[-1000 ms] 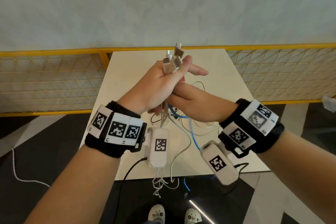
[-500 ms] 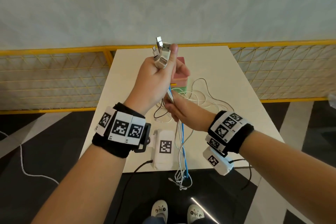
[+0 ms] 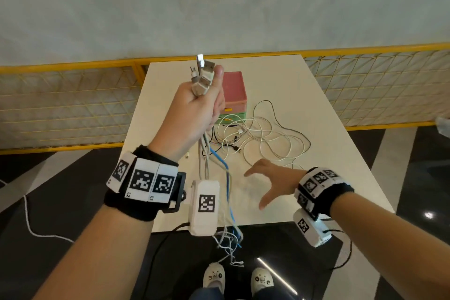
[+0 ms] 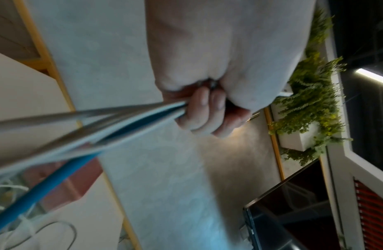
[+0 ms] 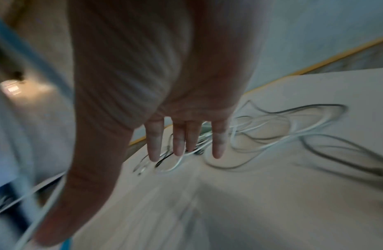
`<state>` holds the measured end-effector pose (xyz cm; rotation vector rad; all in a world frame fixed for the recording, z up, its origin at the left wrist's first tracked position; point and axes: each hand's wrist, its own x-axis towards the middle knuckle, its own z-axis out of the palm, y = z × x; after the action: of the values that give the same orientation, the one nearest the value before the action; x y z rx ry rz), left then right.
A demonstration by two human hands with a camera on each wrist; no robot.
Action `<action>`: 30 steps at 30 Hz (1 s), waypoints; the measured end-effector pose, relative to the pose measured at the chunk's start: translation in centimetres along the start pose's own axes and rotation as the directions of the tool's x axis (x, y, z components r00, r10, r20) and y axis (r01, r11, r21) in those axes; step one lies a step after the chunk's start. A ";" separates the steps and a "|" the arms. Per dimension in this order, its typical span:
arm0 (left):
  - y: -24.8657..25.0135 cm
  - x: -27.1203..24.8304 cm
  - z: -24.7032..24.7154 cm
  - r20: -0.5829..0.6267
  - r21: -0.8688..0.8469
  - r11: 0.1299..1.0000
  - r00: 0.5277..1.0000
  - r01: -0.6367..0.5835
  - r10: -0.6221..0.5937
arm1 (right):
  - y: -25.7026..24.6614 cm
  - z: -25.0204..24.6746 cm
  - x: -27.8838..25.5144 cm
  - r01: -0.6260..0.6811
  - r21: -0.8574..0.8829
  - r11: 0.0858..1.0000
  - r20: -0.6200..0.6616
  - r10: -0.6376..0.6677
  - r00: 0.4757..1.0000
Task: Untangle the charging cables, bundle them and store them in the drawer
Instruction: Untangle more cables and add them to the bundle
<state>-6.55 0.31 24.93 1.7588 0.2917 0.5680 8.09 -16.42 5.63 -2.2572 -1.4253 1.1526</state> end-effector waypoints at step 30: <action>-7.9 2.2 3.6 -0.011 0.121 0.978 0.986 0.167 -0.167 | 0.8 -4.8 -1.3 0.102 0.664 0.741 -0.445 0.283 0.849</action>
<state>-2.04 0.41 17.20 1.8300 0.4788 0.4371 11.79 -16.95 8.98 -1.8892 -0.5436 0.7848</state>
